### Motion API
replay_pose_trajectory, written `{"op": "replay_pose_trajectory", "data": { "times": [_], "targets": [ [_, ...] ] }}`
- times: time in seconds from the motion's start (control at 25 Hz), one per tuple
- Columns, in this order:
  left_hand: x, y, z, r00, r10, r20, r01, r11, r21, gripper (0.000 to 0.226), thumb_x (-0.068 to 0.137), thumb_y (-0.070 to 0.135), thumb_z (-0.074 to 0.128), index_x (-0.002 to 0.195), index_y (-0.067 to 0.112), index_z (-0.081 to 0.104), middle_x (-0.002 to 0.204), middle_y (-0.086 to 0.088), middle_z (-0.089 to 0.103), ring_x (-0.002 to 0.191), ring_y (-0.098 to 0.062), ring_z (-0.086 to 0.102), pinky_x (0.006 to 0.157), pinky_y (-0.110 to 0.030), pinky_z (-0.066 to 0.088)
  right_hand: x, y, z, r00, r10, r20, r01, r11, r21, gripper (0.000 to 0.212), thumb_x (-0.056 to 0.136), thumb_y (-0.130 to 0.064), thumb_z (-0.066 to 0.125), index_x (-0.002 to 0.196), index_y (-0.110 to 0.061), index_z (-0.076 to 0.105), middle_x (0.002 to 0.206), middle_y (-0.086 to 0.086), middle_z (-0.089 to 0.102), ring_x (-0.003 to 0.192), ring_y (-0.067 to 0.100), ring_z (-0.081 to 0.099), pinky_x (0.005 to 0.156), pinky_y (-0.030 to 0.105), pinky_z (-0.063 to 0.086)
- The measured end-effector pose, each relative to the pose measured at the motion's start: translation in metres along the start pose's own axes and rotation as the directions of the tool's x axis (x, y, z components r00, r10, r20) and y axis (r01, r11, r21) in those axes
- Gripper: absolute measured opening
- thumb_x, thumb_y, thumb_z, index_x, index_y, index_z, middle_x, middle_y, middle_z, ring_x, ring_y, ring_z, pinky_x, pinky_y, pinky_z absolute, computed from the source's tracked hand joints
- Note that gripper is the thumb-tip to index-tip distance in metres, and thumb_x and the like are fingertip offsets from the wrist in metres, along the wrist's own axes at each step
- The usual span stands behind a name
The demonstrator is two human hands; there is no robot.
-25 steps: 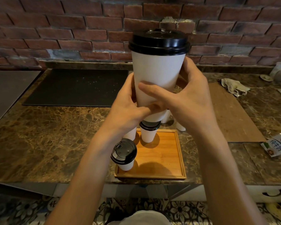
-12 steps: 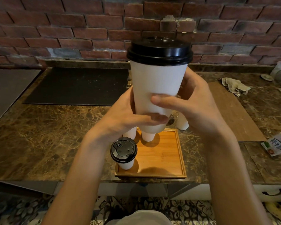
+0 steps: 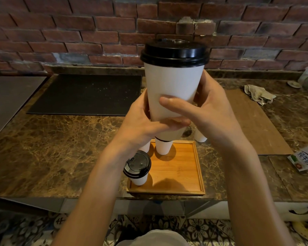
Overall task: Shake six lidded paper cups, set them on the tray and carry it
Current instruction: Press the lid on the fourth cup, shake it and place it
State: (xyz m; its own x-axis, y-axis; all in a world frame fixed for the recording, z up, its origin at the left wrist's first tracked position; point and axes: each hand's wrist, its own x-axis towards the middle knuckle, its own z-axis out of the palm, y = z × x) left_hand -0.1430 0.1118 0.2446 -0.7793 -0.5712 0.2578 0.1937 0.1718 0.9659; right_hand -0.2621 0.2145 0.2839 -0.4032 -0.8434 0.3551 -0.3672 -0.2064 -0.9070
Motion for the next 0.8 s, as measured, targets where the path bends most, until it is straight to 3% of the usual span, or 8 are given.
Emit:
{"op": "replay_pose_trajectory", "data": {
  "times": [0.2, 0.4, 0.52, 0.8],
  "targets": [
    [0.001, 0.004, 0.009, 0.992, 0.077, -0.097, -0.071, 0.996, 0.061, 0.075, 0.049, 0.025, 0.086, 0.112, 0.038, 0.048, 0.100, 0.032, 0.065, 0.101, 0.010, 0.060, 0.071, -0.006, 0.049, 0.001, -0.003, 0.003, 0.997, -0.006, -0.075, 0.001, 0.998, -0.056, 0.073, 0.075, -0.035, 0.081, 0.137, -0.021, 0.045, 0.123, -0.014, 0.058, 0.115, 0.001, 0.056, 0.090, 0.029, 0.055],
    [0.001, 0.001, 0.019, 0.980, 0.107, -0.167, -0.104, 0.994, 0.029, 0.066, 0.068, -0.002, 0.077, 0.116, 0.030, 0.045, 0.106, 0.016, 0.061, 0.099, 0.011, 0.061, 0.073, -0.005, 0.048, -0.003, -0.002, 0.019, 0.976, 0.020, -0.217, -0.040, 0.995, -0.091, 0.084, 0.070, -0.044, 0.081, 0.141, -0.022, 0.042, 0.126, -0.012, 0.056, 0.114, 0.002, 0.055, 0.089, 0.031, 0.056],
    [0.001, 0.003, 0.021, 0.978, 0.104, -0.179, -0.102, 0.995, 0.021, 0.064, 0.065, 0.004, 0.079, 0.110, 0.034, 0.045, 0.101, 0.020, 0.060, 0.093, 0.017, 0.059, 0.069, -0.001, 0.046, -0.004, -0.002, 0.023, 0.963, 0.011, -0.268, -0.043, 0.993, -0.114, 0.085, 0.067, -0.049, 0.080, 0.139, -0.022, 0.043, 0.123, -0.014, 0.057, 0.113, 0.001, 0.056, 0.088, 0.031, 0.056],
    [0.002, 0.003, 0.013, 0.996, 0.075, -0.053, -0.075, 0.997, -0.002, 0.069, 0.069, 0.002, 0.077, 0.120, 0.034, 0.044, 0.116, 0.010, 0.060, 0.107, -0.001, 0.062, 0.077, -0.014, 0.052, -0.001, -0.007, 0.010, 0.978, -0.006, -0.209, -0.015, 0.995, -0.099, 0.079, 0.070, -0.038, 0.084, 0.137, -0.020, 0.048, 0.124, -0.011, 0.059, 0.113, -0.001, 0.056, 0.089, 0.026, 0.055]
  ]
}}
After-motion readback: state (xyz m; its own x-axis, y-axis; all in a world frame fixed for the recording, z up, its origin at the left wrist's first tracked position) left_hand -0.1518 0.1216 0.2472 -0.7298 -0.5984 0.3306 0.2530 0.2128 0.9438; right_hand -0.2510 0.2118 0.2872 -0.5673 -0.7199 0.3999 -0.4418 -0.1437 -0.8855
